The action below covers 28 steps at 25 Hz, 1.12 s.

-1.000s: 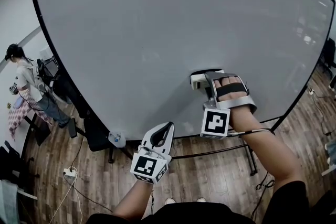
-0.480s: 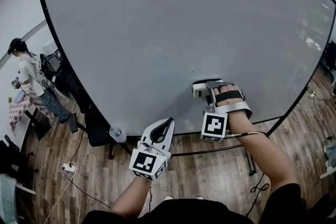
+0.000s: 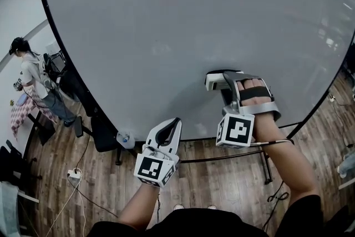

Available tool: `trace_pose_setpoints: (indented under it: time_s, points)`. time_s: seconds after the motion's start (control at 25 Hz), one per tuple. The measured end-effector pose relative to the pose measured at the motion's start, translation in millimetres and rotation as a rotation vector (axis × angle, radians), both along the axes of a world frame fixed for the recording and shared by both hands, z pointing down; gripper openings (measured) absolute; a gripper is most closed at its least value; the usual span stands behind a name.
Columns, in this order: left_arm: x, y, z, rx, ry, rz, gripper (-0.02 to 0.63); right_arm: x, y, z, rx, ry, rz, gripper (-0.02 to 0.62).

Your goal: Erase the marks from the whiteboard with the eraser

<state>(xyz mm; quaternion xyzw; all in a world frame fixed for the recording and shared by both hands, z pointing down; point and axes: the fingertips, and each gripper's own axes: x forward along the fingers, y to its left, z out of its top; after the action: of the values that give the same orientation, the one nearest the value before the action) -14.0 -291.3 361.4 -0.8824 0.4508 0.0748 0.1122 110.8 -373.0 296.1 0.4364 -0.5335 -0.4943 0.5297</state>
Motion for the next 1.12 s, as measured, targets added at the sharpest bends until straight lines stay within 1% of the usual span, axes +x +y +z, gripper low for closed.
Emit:
trace_pose_setpoints:
  time_s: [0.2,0.28,0.44,0.56,0.76,0.84,0.96,1.0,1.12]
  points:
    - [-3.4,-4.0,-2.2,0.004,-0.004,-0.013,0.018,-11.7,-3.2,-84.9,0.150,-0.050,-0.010,0.252]
    - [-1.8,-4.6,-2.3,0.006,-0.012,-0.010,0.018,-15.2,-6.2,-121.5,0.208,-0.055,-0.011,0.252]
    - [-5.6,-2.8,-10.2,0.045,-0.041,-0.028,0.018,-15.4,-3.4,-183.1,0.312,-0.011,-0.004,0.252]
    - [-14.1,-6.5,-16.9,0.053,-0.032,-0.047,0.018,-16.4,-6.6,-212.5,0.341,0.015,0.018,0.252]
    - [-16.5,-9.5,-14.4,0.040,-0.013,-0.053,0.018,-24.0,-15.7,-214.5,0.338,0.029,0.009,0.252]
    - [-14.5,-11.8,-12.1,0.037,-0.018,-0.048,0.018,-20.3,-16.9,-212.1,0.350,0.027,0.029,0.252]
    - [-14.5,-19.4,-0.6,0.009,-0.022,-0.044,0.018,-19.3,-21.5,-200.4,0.351,0.048,0.050,0.252]
    - [-15.4,-21.2,3.4,-0.001,-0.019,-0.045,0.018,-22.2,-22.0,-194.2,0.346,0.052,0.046,0.252]
    - [-18.1,-23.0,8.5,-0.017,-0.011,-0.044,0.018,-39.7,-19.0,-174.4,0.321,0.020,-0.003,0.252]
